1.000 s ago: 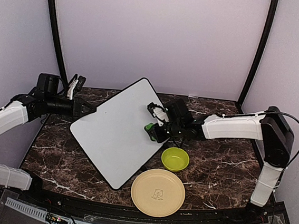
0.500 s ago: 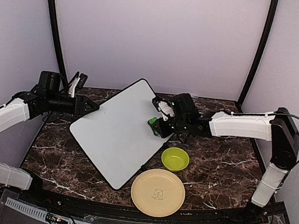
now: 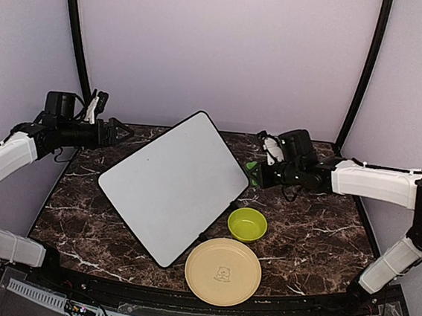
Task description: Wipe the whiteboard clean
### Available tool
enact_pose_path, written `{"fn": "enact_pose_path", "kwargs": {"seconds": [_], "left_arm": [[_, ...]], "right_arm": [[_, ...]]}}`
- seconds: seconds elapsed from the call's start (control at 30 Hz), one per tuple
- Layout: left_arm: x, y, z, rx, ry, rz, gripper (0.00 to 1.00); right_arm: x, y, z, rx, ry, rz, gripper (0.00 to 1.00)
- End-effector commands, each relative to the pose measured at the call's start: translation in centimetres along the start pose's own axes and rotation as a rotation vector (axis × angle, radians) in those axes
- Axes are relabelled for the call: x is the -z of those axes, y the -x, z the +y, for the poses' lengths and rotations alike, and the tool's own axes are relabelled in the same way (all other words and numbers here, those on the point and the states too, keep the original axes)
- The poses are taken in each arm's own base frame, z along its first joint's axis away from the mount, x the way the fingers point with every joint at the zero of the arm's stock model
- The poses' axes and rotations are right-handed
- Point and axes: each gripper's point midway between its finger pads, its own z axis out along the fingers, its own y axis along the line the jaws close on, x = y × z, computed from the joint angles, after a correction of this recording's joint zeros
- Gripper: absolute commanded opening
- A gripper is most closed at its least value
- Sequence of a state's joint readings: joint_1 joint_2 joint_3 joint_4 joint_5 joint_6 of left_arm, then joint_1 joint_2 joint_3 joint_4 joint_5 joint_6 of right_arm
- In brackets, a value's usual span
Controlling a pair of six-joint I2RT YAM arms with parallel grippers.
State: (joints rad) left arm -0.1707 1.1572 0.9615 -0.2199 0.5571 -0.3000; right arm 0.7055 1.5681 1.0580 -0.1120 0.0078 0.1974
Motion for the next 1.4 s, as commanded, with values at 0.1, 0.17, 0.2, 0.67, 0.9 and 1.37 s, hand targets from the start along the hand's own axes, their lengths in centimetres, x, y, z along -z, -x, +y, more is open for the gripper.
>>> {"fn": "enact_pose_path", "kwargs": {"seconds": [0.1, 0.17, 0.2, 0.67, 0.9, 1.37], "left_arm": [[2.9, 3.1, 3.6, 0.103, 0.176, -0.118, 0.99], [2.8, 2.8, 4.5, 0.119, 0.211, -0.117, 0.99], [2.7, 2.6, 4.9, 0.127, 0.228, -0.115, 0.99], [1.5, 1.4, 6.8, 0.181, 0.26, -0.109, 0.99], [1.3, 1.2, 6.6, 0.179, 0.246, -0.099, 0.99], [1.3, 1.1, 6.3, 0.16, 0.232, -0.08, 0.99]], "right_arm": [[2.4, -5.7, -6.9, -0.182, -0.185, 0.101, 0.01], [2.4, -7.7, -8.2, -0.203, -0.235, 0.146, 0.01], [2.3, -8.6, -8.6, -0.213, -0.256, 0.165, 0.01], [0.5, -13.0, -10.4, -0.259, -0.347, 0.269, 0.45], [1.1, -11.0, -10.2, -0.25, -0.344, 0.233, 0.7], [3.1, -10.1, -12.1, -0.342, -0.318, 0.182, 0.73]]}}
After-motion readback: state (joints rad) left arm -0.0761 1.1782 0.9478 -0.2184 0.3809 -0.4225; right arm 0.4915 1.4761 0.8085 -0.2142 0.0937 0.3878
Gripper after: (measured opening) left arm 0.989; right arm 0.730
